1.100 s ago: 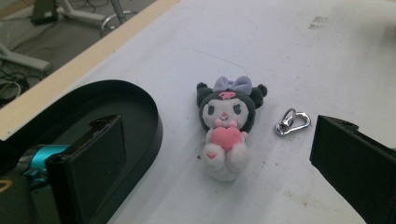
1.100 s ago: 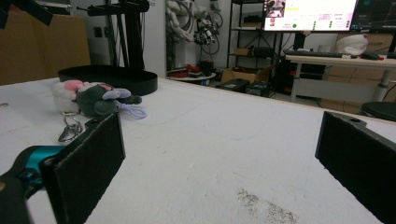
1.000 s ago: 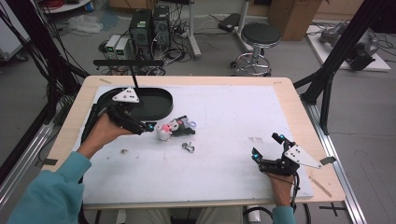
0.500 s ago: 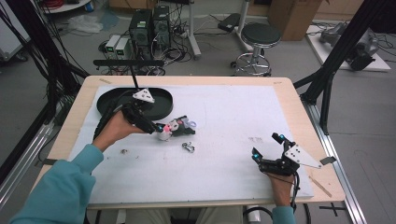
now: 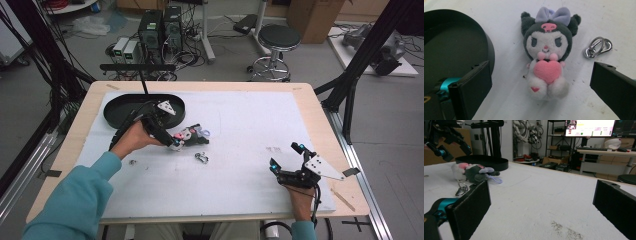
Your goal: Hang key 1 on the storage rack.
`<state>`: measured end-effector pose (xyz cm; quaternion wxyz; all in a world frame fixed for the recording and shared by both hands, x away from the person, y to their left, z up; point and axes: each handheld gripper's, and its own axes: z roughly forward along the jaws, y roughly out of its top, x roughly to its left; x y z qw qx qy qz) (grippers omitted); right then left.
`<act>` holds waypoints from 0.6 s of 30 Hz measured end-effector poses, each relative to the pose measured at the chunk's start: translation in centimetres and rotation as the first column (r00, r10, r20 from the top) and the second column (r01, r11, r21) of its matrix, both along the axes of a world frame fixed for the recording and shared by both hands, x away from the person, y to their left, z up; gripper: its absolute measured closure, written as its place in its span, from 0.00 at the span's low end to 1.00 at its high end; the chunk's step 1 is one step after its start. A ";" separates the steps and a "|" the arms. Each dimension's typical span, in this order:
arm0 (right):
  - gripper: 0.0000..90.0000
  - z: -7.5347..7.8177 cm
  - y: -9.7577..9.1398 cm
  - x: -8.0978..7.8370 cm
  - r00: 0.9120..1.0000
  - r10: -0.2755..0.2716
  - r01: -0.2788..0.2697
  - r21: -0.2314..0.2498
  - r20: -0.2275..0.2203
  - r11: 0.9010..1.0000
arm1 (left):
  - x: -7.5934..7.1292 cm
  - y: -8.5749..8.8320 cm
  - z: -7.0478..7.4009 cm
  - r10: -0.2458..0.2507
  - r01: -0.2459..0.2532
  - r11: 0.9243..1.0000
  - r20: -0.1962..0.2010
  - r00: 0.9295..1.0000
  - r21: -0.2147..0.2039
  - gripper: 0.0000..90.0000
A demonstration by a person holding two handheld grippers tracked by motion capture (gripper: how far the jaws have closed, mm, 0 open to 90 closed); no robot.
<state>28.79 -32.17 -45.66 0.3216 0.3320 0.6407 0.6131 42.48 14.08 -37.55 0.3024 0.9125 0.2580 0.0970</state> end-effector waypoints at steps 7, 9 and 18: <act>0.01 0.0 0.0 0.0 1.000 0.000 0.000 0.000 0.000 1.000 | 0.3 -0.5 -0.9 -0.002 0.003 1.000 -0.030 1.000 0.020 0.05; 0.01 0.0 0.0 0.0 1.000 -0.001 0.001 0.000 0.001 1.000 | 0.4 -0.7 -1.2 -0.008 0.009 1.000 -0.044 0.999 0.030 0.05; 0.01 0.0 0.0 0.0 1.000 0.004 -0.004 0.002 -0.001 1.000 | 0.5 -1.4 -2.0 -0.033 0.036 0.997 -0.058 0.998 0.065 0.05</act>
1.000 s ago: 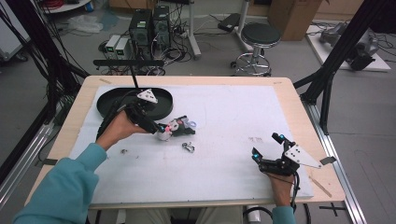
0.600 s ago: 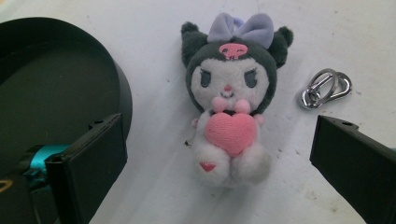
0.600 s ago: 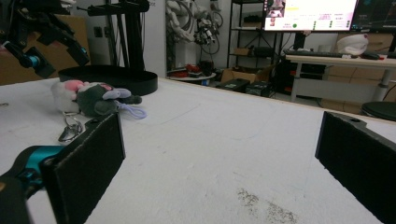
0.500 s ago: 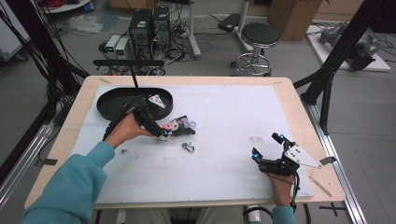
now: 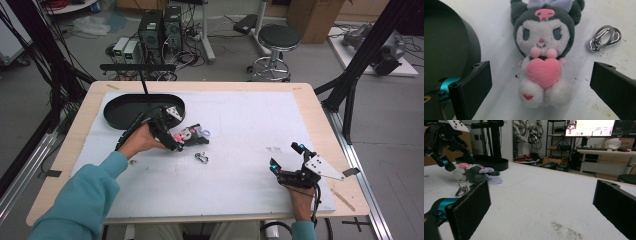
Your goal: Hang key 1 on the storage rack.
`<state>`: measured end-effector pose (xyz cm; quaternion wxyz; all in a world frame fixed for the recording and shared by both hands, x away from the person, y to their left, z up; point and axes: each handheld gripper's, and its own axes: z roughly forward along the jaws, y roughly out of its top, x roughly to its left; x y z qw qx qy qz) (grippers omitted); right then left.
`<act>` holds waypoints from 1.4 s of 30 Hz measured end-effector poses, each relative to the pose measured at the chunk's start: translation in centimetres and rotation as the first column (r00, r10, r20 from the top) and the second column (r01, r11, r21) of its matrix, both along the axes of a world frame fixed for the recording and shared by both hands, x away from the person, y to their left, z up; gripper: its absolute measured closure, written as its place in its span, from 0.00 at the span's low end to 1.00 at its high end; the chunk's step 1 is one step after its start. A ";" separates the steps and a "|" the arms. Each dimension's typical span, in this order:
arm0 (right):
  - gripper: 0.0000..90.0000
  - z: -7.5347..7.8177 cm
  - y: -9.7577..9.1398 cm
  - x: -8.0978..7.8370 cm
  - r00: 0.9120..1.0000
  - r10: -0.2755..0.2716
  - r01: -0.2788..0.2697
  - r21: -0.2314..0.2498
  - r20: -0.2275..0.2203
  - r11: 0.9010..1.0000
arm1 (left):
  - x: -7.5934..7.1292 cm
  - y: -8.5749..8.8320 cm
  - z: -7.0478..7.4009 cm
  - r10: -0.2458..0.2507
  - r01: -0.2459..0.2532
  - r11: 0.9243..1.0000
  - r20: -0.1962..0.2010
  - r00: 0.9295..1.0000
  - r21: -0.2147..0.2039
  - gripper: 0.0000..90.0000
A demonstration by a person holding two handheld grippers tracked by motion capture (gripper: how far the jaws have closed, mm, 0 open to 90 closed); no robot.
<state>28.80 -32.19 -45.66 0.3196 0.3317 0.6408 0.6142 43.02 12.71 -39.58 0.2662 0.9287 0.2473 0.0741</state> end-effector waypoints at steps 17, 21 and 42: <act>0.01 0.0 0.0 0.0 1.000 -0.003 0.003 -0.004 -0.002 1.000 | 0.4 -0.5 -1.3 0.001 0.001 0.999 -0.055 0.999 0.047 0.15; 0.01 0.0 0.0 0.0 1.000 -0.002 0.002 -0.002 -0.002 1.000 | 0.4 -0.6 -1.4 0.007 -0.004 0.999 -0.055 0.998 0.051 0.23; 0.01 0.0 0.0 0.0 1.000 -0.002 0.002 -0.003 -0.003 1.000 | 0.0 -1.0 -1.2 -0.041 0.041 0.995 -0.009 0.999 0.086 0.58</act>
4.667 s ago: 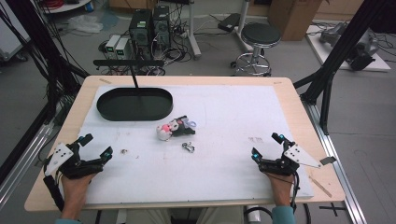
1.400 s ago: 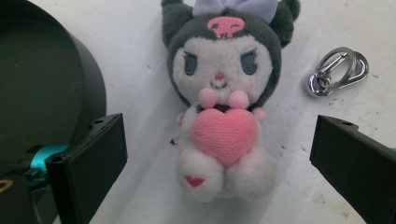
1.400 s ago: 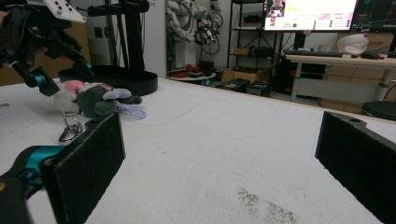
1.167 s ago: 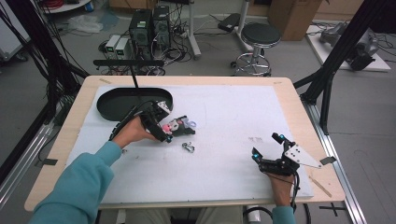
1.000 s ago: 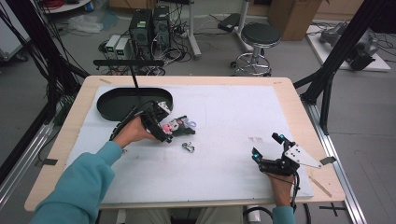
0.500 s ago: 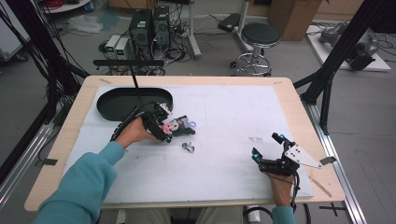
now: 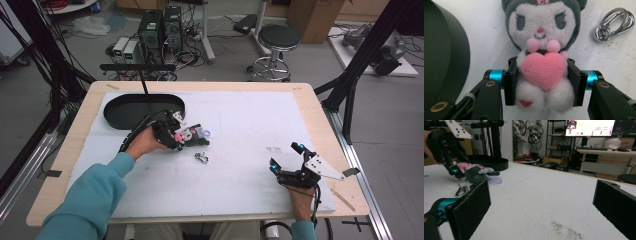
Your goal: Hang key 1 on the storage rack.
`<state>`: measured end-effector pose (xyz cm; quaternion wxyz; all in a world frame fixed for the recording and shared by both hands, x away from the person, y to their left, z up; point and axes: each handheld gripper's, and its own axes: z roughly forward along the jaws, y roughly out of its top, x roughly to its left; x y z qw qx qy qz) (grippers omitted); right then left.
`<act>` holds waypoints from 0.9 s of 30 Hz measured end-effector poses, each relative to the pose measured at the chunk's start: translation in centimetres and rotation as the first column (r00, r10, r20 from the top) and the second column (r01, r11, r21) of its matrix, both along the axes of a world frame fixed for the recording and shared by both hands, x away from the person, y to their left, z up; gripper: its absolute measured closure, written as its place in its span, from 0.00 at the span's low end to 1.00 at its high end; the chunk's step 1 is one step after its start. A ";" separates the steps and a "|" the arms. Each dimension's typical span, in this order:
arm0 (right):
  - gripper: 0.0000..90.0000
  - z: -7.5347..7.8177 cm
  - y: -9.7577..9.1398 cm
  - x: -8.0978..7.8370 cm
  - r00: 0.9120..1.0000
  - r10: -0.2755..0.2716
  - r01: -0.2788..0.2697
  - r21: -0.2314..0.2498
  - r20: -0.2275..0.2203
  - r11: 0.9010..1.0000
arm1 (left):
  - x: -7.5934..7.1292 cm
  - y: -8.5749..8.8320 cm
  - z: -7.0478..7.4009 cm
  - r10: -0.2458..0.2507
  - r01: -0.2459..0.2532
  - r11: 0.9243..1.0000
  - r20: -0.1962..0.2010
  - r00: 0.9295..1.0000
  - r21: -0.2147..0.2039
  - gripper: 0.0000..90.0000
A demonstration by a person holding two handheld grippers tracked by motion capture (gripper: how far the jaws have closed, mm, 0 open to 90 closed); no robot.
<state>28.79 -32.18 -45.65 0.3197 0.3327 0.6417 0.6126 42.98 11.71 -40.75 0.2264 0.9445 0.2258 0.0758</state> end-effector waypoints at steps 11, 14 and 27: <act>0.01 0.0 0.0 0.0 1.000 -0.001 0.001 -0.001 0.004 1.000 | -0.7 1.1 2.4 0.013 -0.008 0.992 0.045 0.999 -0.124 0.59; 0.01 0.0 0.0 0.0 1.000 0.000 0.000 0.000 0.000 1.000 | -0.8 1.8 3.1 0.031 -0.020 0.987 0.066 0.997 -0.160 0.59; 0.01 0.0 0.1 0.0 1.000 -0.002 0.002 -0.006 0.000 1.000 | -1.6 6.8 6.4 0.204 -0.153 0.936 0.134 0.970 -0.317 0.59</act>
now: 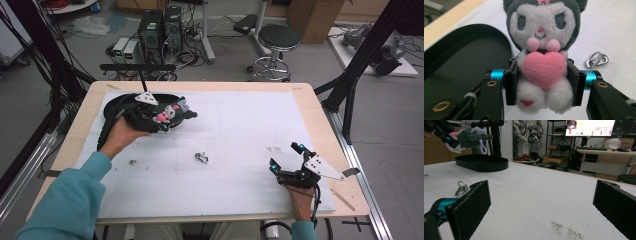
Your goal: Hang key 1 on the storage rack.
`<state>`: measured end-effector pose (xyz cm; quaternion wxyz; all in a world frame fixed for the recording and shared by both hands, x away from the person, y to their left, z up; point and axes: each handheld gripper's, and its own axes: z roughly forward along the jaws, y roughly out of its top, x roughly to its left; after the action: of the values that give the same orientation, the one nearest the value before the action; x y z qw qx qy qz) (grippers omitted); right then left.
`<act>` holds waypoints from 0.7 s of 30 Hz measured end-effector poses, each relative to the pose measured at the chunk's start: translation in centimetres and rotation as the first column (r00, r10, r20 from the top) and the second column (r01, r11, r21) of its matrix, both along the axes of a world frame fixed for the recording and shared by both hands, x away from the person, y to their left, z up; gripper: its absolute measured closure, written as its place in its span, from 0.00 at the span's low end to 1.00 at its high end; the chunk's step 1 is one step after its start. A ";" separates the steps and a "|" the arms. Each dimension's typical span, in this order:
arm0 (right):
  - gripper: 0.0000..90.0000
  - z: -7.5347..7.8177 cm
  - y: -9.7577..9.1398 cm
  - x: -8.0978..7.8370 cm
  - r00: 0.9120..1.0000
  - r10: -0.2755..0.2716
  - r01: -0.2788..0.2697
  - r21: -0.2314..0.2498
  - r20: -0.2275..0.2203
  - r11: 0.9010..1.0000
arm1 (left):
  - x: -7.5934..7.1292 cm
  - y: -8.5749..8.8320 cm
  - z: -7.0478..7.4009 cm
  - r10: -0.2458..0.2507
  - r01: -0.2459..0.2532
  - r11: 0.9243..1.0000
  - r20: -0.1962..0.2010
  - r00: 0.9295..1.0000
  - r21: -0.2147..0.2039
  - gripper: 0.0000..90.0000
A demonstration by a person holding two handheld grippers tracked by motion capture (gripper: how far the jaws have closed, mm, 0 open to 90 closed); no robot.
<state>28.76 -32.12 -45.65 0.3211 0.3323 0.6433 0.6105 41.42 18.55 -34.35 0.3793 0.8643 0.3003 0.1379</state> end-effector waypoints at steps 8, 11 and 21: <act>0.01 0.0 0.0 0.0 1.000 0.002 -0.002 -0.002 0.001 1.000 | -0.6 2.9 1.4 0.086 -0.084 0.995 0.043 0.995 -0.051 0.59; 0.01 0.0 0.0 0.0 1.000 0.001 -0.001 -0.001 -0.001 1.000 | -0.8 3.8 1.7 0.114 -0.111 0.992 0.056 0.992 -0.058 0.59; 0.01 0.0 0.0 0.0 1.000 0.003 -0.003 -0.004 0.003 1.000 | -1.0 6.2 2.5 0.219 -0.212 0.974 0.083 0.972 -0.081 0.59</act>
<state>28.80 -32.08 -45.65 0.3217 0.3299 0.6444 0.6102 40.40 24.78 -31.88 0.4060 0.8052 0.3795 0.2066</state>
